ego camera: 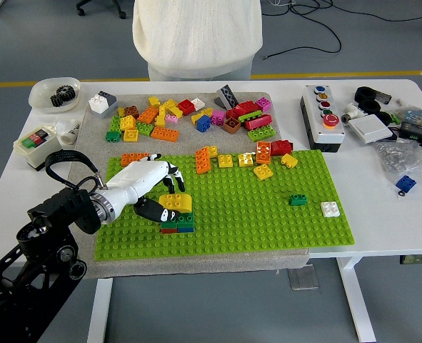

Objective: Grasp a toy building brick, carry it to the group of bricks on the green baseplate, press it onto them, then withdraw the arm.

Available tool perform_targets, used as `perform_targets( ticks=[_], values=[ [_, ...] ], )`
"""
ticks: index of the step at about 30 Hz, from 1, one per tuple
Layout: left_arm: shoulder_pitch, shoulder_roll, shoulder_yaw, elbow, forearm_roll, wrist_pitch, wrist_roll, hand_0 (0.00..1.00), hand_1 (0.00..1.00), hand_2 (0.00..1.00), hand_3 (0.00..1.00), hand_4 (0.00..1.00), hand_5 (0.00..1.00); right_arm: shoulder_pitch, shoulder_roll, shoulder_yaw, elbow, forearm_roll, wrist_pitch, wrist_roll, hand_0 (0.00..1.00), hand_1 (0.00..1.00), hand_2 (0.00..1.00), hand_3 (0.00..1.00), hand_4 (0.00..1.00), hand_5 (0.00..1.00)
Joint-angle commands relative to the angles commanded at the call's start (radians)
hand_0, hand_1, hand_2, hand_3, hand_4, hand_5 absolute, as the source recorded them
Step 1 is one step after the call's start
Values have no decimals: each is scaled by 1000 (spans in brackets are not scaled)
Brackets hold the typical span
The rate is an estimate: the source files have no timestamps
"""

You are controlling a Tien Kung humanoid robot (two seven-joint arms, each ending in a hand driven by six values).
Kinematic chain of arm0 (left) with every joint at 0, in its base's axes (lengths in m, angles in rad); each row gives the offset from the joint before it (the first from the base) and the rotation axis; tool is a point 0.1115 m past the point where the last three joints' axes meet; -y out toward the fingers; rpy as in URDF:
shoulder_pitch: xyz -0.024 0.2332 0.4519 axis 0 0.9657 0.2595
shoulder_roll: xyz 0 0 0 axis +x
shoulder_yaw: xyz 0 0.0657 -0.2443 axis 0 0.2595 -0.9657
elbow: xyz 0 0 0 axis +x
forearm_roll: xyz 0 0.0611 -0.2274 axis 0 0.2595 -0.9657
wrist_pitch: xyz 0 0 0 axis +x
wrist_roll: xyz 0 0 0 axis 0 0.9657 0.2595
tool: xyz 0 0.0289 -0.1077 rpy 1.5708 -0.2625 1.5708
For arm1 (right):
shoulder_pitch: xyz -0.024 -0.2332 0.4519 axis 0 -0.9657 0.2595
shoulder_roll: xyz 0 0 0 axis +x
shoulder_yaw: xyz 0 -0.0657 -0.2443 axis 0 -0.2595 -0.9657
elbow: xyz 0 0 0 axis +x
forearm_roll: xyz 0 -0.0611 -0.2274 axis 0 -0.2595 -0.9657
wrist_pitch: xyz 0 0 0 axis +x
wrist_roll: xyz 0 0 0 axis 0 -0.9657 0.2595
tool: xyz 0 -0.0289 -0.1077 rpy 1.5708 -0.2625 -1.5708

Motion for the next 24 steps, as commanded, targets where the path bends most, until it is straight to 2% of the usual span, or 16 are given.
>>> perform_targets(
  ticks=[24],
  values=[
    [-8, -7, 2, 30, 0, 6, -19, 998, 603, 447, 512, 824, 2, 1, 0, 0, 0, 0, -2, 1, 746, 645, 716, 636, 891, 486]
  ],
)
